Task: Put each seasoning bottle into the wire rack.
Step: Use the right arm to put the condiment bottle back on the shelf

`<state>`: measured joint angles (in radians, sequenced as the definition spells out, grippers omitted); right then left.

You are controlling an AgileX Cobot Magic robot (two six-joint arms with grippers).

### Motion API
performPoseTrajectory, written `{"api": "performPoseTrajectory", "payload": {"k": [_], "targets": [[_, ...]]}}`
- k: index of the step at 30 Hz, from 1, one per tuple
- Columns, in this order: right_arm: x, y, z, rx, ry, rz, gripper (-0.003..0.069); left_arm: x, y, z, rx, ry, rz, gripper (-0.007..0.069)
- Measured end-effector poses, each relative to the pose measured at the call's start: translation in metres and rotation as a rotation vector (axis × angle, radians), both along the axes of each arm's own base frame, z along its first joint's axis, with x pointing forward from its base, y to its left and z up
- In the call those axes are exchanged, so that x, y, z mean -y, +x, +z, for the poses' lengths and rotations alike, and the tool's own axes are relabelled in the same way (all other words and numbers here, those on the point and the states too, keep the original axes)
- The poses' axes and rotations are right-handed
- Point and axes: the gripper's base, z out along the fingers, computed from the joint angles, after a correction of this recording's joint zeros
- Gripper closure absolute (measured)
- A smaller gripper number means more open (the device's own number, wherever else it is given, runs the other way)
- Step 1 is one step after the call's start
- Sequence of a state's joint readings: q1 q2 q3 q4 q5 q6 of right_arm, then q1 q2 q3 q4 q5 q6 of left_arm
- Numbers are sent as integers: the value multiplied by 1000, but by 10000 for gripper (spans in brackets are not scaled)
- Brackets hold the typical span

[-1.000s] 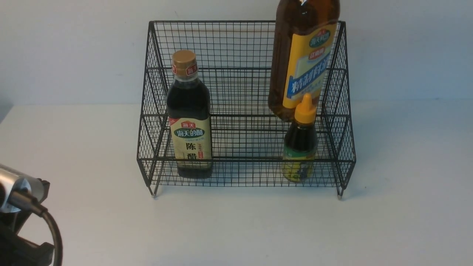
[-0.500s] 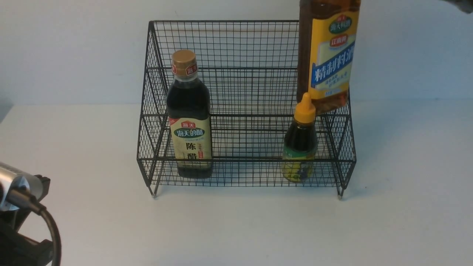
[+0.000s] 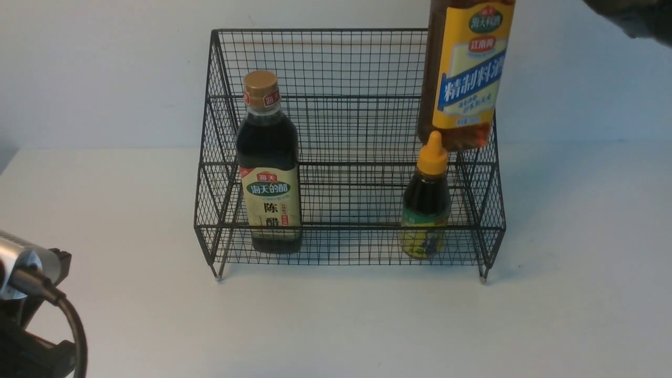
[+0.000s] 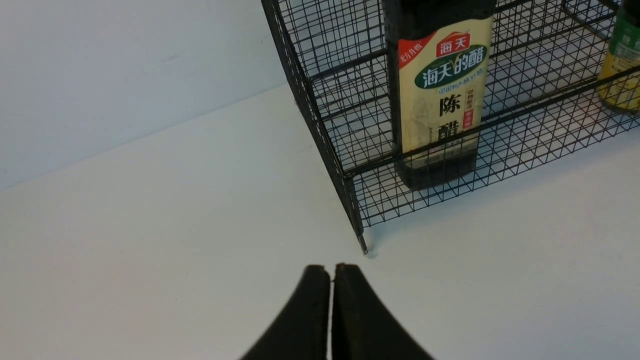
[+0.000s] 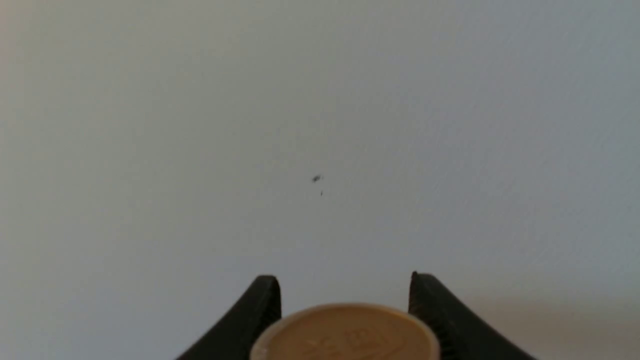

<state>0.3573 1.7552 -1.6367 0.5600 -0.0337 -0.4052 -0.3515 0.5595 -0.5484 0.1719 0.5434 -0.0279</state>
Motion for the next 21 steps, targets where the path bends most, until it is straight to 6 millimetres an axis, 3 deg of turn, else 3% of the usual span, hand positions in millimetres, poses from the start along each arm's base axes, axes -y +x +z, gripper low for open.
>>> {"api": "performPoseTrajectory", "payload": {"k": [5, 12, 18, 21], "targets": [[1, 2, -1, 7, 25, -13, 349, 0, 0, 0, 0, 0, 0, 629], [-4, 17, -25, -40, 18, -18, 349, 0, 0, 0, 0, 0, 0, 629], [-6, 13, -22, -79, -4, 19, 349, 0, -1, -1, -17, -15, 10, 629], [-5, 0, -10, -117, -35, 71, 349, -1, -2, -4, -59, -26, 30, 629]]}}
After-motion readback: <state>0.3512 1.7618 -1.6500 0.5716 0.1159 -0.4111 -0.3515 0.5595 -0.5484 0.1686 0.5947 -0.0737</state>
